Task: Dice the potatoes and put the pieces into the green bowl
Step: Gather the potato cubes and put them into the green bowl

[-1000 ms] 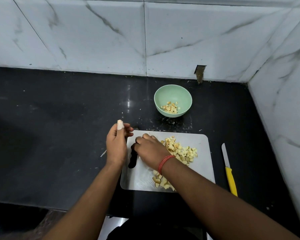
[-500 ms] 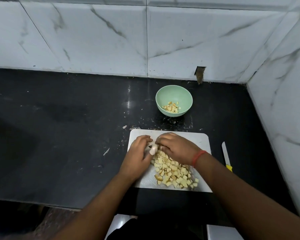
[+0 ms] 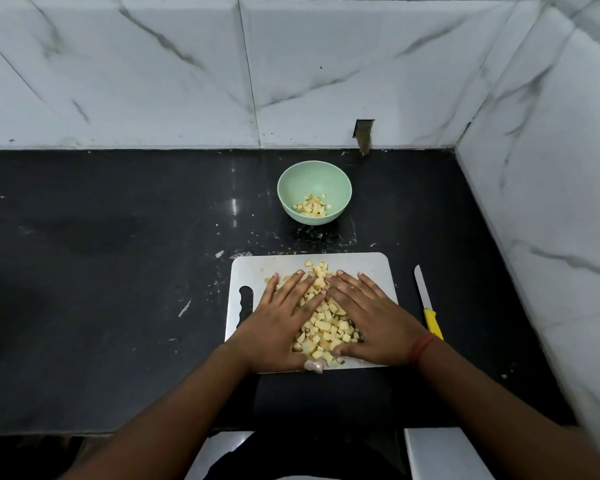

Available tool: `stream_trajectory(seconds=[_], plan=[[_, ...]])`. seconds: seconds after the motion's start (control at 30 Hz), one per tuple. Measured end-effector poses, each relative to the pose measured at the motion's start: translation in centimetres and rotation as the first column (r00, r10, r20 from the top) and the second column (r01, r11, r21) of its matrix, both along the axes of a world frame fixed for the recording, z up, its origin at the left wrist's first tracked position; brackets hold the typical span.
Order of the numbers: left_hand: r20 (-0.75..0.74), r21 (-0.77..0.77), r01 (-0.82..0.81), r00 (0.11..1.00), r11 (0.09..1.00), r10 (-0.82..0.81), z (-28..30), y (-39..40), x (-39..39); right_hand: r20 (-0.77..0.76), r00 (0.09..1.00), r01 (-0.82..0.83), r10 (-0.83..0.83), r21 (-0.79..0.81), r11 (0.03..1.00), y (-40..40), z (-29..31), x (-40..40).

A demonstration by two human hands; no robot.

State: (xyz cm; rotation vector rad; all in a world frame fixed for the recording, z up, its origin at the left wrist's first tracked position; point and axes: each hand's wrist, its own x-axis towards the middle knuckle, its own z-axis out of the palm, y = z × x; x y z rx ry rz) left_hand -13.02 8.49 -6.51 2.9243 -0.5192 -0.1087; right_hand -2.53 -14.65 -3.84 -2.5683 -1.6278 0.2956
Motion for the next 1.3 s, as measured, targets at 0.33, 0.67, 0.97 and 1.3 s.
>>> stream_trajectory(seconds=[0.33,0.67,0.97,1.3], plan=[[-0.036,-0.004,-0.049,0.998,0.999,0.049,-0.2,0.1,0.8,-0.012,0.997,0.076,-0.076,-0.002,0.997,-0.4,-0.7,-0.1],[0.109,-0.168,-0.132,0.982,0.977,0.152,-1.7,0.0,1.9,-0.015,0.994,0.111,-0.110,0.125,0.986,1.9,-1.7,1.5],[0.180,-0.201,-0.217,0.950,0.955,0.254,-2.0,-0.6,3.0,0.062,0.996,0.052,-0.071,0.267,0.962,3.8,-1.8,2.2],[0.081,-0.418,-0.280,0.936,0.864,0.343,-1.3,-0.6,4.6,-0.132,0.974,0.216,-0.185,0.272,0.938,4.1,-1.5,2.6]])
